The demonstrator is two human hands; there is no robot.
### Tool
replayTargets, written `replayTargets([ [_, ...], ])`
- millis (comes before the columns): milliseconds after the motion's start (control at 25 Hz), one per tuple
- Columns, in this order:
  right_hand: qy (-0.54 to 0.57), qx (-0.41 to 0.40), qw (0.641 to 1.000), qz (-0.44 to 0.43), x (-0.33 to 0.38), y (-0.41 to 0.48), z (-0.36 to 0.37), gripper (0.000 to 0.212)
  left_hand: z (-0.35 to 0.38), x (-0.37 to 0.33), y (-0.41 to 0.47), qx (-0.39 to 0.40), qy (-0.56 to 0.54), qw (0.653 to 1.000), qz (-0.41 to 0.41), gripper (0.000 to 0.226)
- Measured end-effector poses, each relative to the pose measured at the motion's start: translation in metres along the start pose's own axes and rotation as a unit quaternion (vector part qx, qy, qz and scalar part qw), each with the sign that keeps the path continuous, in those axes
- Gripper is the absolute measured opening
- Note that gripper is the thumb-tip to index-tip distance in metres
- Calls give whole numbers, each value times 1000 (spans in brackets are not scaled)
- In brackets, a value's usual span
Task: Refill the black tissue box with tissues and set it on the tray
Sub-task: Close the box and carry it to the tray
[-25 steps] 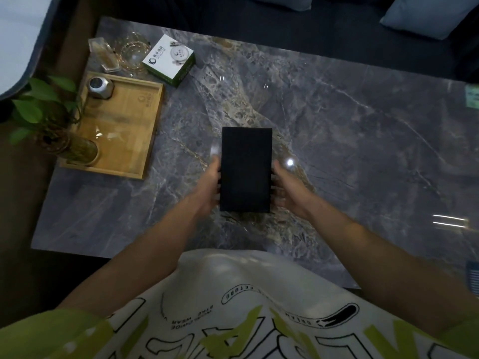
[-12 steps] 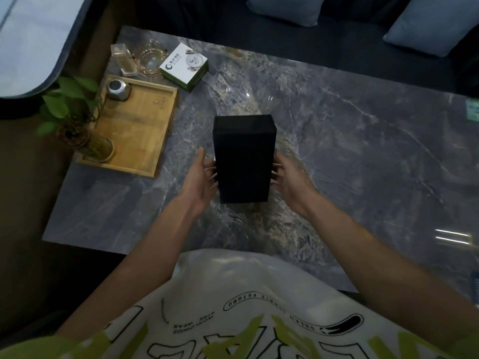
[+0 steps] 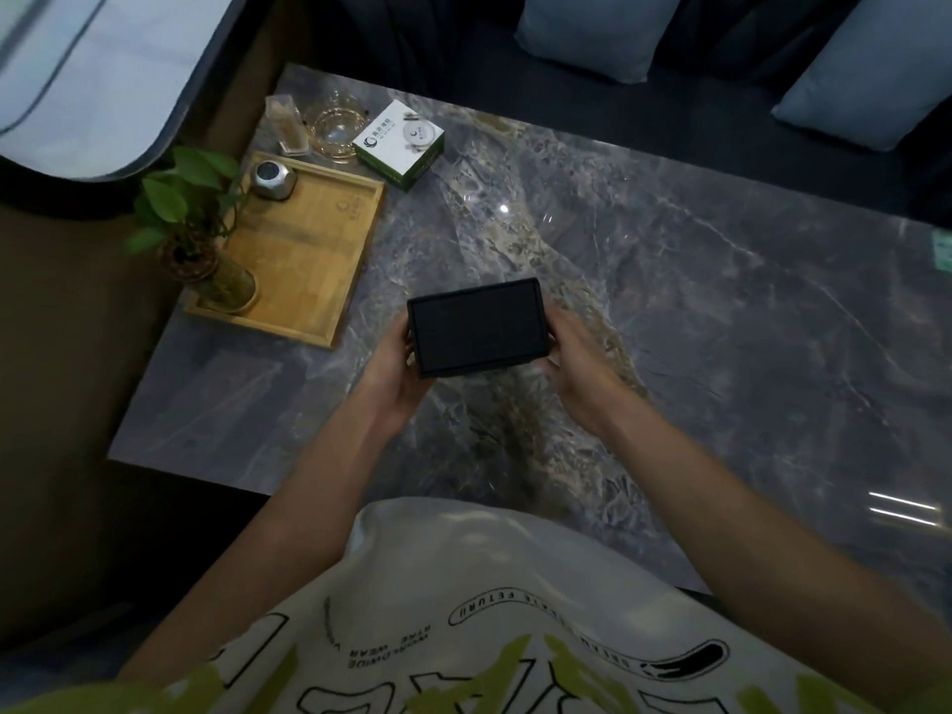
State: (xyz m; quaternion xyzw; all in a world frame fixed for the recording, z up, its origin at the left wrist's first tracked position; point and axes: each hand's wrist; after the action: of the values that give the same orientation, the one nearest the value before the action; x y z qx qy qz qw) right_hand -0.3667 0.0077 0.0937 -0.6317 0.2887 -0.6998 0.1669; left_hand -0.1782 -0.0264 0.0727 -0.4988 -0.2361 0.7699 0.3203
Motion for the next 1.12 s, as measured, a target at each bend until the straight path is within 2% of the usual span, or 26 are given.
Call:
replayTargets([
  [80, 3, 14, 1000, 2, 2, 1, 6, 25, -7, 1, -5, 4, -8, 1000, 11, 43],
  [200, -9, 46, 999, 0, -1, -2, 16, 31, -14, 0, -11, -4, -23, 999, 26, 39],
  [360, -35, 40, 999, -1, -10, -1, 33, 58, -27, -6, -25, -34, -18, 999, 19, 38],
  [400, -42, 45, 998, -2, -11, 0, 37, 59, -31, -6, -30, -39, -21, 999, 3, 36],
  [520, -57, 60, 996, -17, -15, 2, 50, 44, -43, -4, -44, -49, -44, 998, -9, 29],
  [600, -62, 58, 996, -29, -18, 1, 61, 30, -53, -2, -49, -54, -58, 996, 33, 34],
  [760, -78, 88, 992, -51, -21, 2, 92, 22, -84, 5, -56, -80, -53, 991, 91, 44],
  [960, -175, 143, 972, -62, -28, -1, 134, 31, -129, 8, -73, -137, -67, 978, 143, 56],
  [1120, -209, 161, 962, -69, -36, 3, 164, 40, -153, 13, -83, -188, -55, 966, 168, 60],
])
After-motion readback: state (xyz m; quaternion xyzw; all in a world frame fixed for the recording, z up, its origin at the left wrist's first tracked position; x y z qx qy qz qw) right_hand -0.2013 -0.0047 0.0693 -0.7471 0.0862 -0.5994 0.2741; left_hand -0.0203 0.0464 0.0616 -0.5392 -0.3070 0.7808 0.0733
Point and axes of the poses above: each hand's wrist, its own y-axis towards the middle knuckle, its own z-axis out of the palm, x = y × z, and after that the axes turned 3 degrees about x, right-handed
